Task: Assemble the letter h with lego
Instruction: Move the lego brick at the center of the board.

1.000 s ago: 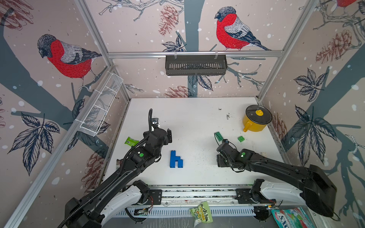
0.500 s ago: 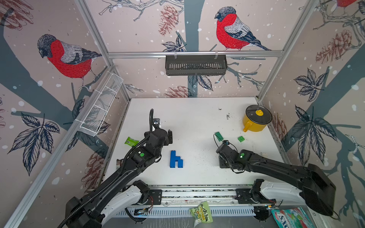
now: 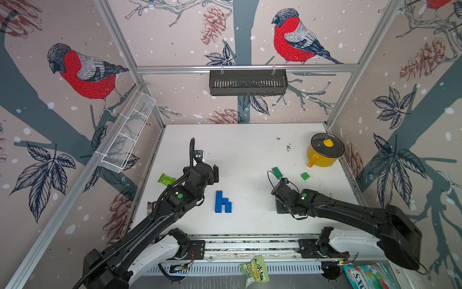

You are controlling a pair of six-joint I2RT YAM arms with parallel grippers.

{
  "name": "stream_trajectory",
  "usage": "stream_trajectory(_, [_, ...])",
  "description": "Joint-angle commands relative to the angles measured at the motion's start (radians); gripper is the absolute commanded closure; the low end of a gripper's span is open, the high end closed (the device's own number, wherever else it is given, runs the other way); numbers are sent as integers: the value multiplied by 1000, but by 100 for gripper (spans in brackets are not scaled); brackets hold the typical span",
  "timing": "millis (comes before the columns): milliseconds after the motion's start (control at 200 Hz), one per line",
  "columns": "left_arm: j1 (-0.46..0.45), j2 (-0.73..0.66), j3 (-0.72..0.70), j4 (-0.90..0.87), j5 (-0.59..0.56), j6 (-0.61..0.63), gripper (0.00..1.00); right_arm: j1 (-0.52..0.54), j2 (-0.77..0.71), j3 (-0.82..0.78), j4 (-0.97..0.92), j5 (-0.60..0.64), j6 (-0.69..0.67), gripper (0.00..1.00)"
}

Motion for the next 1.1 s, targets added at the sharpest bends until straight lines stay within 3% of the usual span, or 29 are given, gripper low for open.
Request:
stream_trajectory(0, [3,0,7,-5,-1,11,2,3,31,37,23,27,-4,71])
stream_trajectory(440, [3,-2,1,-5,-1,12,2,-5,313,267,120,57,-53,71])
stream_trajectory(680, [3,0,3,-5,4,17,2,-24,391,302,149,42,-50,71])
stream_trajectory(895, [3,5,4,-5,7,17,2,-29,408,310,165,33,-45,48])
stream_trajectory(985, [3,8,5,-5,10,18,2,-30,410,311,169,26,-44,44])
stream_trajectory(1096, [3,9,5,-5,12,20,2,-31,398,319,164,28,-42,27])
